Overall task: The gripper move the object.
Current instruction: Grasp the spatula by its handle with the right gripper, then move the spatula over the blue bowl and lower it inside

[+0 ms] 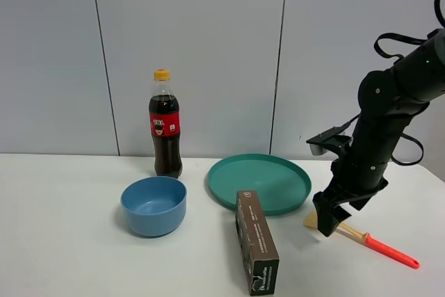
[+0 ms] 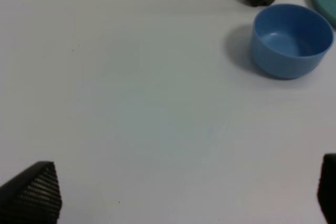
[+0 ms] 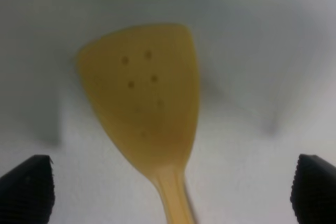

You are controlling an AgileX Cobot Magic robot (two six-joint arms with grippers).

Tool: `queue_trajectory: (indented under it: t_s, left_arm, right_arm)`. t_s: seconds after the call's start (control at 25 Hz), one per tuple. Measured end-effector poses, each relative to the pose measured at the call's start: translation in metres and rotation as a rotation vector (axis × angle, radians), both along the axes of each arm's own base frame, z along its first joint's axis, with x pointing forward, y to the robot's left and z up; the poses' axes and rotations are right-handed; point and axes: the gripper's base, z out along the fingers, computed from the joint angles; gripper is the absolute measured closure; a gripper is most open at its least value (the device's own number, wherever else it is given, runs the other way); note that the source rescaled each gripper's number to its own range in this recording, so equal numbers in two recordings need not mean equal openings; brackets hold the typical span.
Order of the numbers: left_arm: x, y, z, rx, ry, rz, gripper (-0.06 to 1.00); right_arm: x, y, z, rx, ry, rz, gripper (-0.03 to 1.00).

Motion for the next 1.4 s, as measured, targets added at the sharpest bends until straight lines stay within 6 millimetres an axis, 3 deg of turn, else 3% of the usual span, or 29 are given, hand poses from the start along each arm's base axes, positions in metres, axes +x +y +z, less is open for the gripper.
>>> queue_trajectory:
  t_s: [0.48, 0.84, 0.96, 1.04, 1.08, 1.16, 1.4]
  left_arm:
    - [0.000, 0.000, 0.000, 0.000, 0.000, 0.000, -0.06]
    - [0.000, 0.000, 0.000, 0.000, 0.000, 0.000, -0.06]
    - [0.000, 0.000, 0.000, 0.000, 0.000, 0.000, -0.06]
    - [0.000, 0.000, 0.000, 0.000, 0.000, 0.000, -0.06]
    - [0.000, 0.000, 0.000, 0.000, 0.000, 0.000, -0.06]
    - [0.000, 0.000, 0.000, 0.000, 0.000, 0.000, -0.06]
    - [0.000, 0.000, 0.000, 0.000, 0.000, 0.000, -0.06]
  right_arm:
    - [-0.003, 0.001, -0.015, -0.002, 0.063, -0.010, 0.09]
    - [-0.004, 0.001, -0.017, -0.002, 0.081, -0.015, 0.45]
    - [-0.004, 0.001, -0.017, -0.002, 0.082, -0.015, 0.62]
    - [-0.004, 0.001, -0.017, -0.002, 0.082, -0.015, 0.79]
    - [-0.004, 0.001, -0.017, -0.002, 0.082, -0.015, 0.79]
    - [-0.005, 0.001, -0.017, -0.003, 0.087, -0.017, 0.96]
    - [-0.008, 0.001, -0.003, 0.011, 0.092, -0.050, 0.97]
